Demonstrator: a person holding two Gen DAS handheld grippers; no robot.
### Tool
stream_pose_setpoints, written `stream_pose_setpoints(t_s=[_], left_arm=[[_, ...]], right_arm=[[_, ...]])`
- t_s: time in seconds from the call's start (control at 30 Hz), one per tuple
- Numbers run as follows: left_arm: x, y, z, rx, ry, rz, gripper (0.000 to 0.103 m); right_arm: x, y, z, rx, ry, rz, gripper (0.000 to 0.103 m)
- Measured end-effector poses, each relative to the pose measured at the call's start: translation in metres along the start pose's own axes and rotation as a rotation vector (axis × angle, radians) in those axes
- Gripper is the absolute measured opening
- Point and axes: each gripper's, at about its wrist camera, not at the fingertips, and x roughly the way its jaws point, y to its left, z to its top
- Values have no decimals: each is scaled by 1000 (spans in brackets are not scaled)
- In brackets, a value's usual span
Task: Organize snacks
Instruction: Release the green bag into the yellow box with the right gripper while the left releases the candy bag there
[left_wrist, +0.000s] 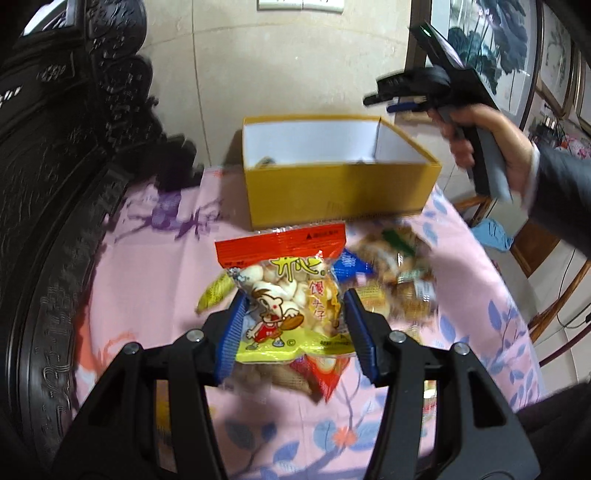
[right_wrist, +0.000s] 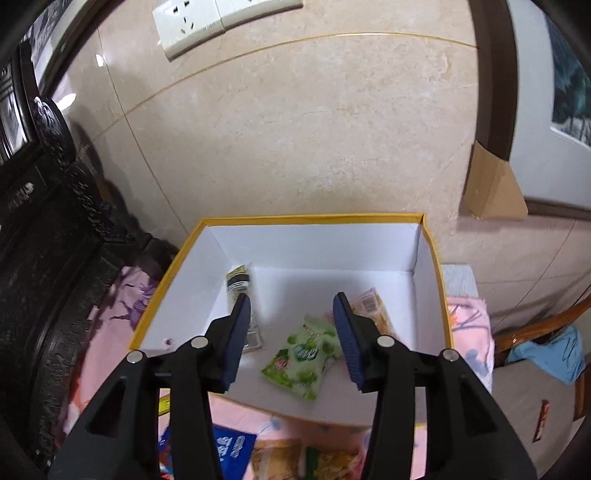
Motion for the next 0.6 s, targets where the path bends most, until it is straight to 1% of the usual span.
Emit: stream_pose_setpoints(t_s=[0.17,0.2,0.33,0.4,0.5,0.57,0.6], left_arm=[[16,3,59,-3,-89,-30,54],[21,3,77,-4,-112,-44,54],[39,-4,129,-1,-182,-66,54],[47,-10,154,14,-212,-79,54],[58,-16,180,39,-236,-76,54],[67,-19,197,58,-235,-67,61],[68,-20,204,57,-237,-50,80]], right_arm=[[-20,1,-21,31,-22,33,49],[-22,1,-23,35,-23,38,49],[-29,1,-34,49,-26,49,49],[-31,-1,-37,56,-27,54,49],[-33,-6,-37,70,-38,61,49],[-35,-9,-35,75,-48,63,49],[-35,-10,-34,77,-52,62,49]])
